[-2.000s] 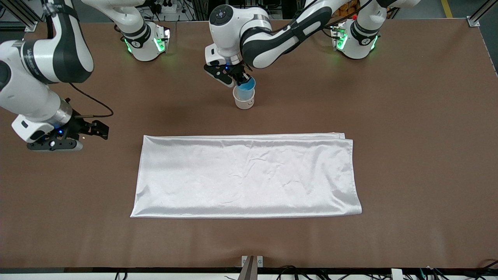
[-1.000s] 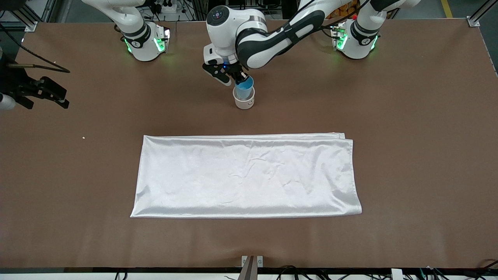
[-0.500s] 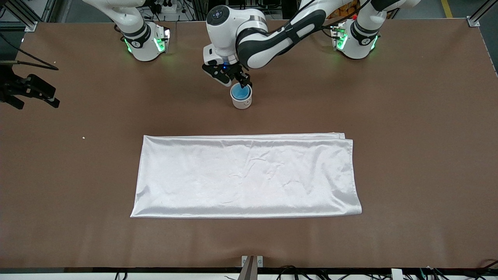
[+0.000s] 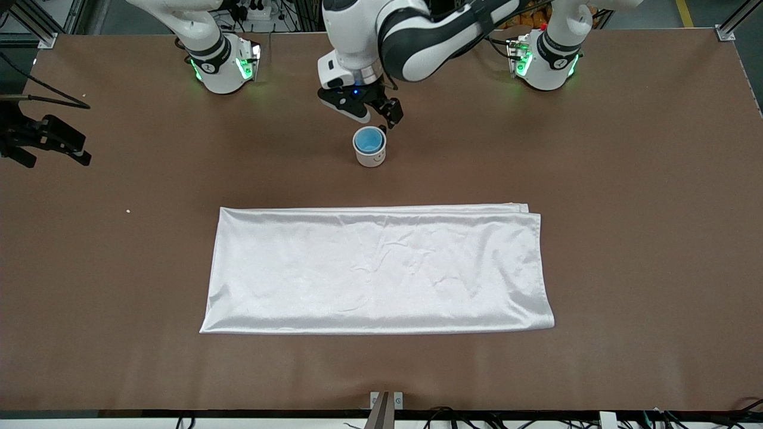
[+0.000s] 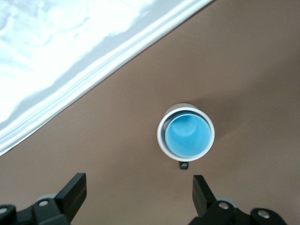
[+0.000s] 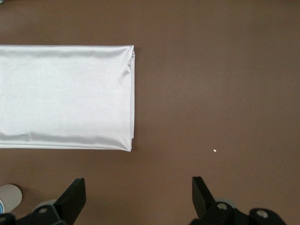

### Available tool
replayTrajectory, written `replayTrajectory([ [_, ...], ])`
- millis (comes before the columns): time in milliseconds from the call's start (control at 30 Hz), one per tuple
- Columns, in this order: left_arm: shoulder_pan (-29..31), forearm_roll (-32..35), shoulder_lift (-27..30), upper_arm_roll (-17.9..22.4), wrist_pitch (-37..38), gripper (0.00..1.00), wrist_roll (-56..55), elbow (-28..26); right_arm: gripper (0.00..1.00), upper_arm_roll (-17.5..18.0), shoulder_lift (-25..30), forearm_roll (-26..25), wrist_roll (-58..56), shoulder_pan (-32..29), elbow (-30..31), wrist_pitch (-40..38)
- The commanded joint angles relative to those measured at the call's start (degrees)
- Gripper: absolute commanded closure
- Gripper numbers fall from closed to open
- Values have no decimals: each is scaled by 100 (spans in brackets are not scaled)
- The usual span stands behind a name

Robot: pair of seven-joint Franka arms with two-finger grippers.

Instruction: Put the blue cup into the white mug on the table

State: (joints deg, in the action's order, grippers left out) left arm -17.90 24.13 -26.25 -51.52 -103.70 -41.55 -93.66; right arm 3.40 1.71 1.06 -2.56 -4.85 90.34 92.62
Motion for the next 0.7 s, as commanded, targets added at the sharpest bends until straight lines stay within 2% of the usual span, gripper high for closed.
replayTrajectory([
  [0,-3,-829,1015,668,341,0,831,-135,0,38,-39,-79,-60,-34,-104,-86],
  [167,-12,-1348,1692,1363,719,0,1570,-144,0,38,-39,-106,-69,-51,-95,-95],
  [300,-12,-1384,2176,1794,1122,0,1817,-162,0,38,-39,-193,-69,-43,-60,-104],
  [533,-12,-1410,2563,2593,1598,0,2133,-171,0,38,-39,-220,-69,-34,-60,-104],
  [667,-12,-1761,2774,3270,1695,0,2634,-197,0,38,-48,-220,-69,-34,-60,-104],
])
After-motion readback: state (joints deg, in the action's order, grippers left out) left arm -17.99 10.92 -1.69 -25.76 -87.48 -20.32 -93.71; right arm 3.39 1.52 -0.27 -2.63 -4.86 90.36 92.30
